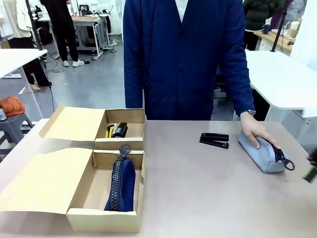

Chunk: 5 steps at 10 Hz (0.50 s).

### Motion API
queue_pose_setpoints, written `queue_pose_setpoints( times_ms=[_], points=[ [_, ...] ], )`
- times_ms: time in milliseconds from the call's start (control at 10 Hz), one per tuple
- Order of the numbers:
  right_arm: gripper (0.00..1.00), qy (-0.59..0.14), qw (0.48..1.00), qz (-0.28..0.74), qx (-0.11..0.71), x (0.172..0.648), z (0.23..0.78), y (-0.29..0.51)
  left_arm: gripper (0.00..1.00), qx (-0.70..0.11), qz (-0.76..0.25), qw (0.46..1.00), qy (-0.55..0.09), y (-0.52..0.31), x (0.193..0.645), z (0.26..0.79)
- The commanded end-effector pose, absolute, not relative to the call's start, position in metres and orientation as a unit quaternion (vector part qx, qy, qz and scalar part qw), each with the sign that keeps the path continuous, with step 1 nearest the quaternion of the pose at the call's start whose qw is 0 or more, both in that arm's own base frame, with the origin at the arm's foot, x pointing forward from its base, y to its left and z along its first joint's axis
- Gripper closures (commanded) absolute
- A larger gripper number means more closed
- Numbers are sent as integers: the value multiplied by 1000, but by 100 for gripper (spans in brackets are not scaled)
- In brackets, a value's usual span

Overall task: Place items inside the box.
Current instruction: Pick up a Pencil pouch or Stapler and place it inside the Mailer Box closest to the robot.

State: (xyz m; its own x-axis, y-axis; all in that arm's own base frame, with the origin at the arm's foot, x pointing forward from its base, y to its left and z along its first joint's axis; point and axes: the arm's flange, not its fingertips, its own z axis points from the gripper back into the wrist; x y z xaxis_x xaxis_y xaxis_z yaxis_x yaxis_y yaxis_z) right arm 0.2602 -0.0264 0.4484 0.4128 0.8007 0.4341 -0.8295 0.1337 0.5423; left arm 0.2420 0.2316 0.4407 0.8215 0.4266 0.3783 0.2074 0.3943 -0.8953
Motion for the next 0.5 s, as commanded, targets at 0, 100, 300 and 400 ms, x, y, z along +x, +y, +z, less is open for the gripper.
queue_pose_setpoints(
  times_ms=[0,100,300,400],
  points=[
    [0,-9,789,520,326,233,447,-47,0,-550,64,776,-302,231,243,441],
    [0,-12,793,513,328,222,440,-63,0,-550,64,776,-302,231,243,441],
    [0,11,798,489,353,214,415,-87,0,-550,64,776,-302,231,243,441],
    [0,21,803,482,350,219,404,-90,0,-550,64,776,-302,231,243,441]
  ],
)
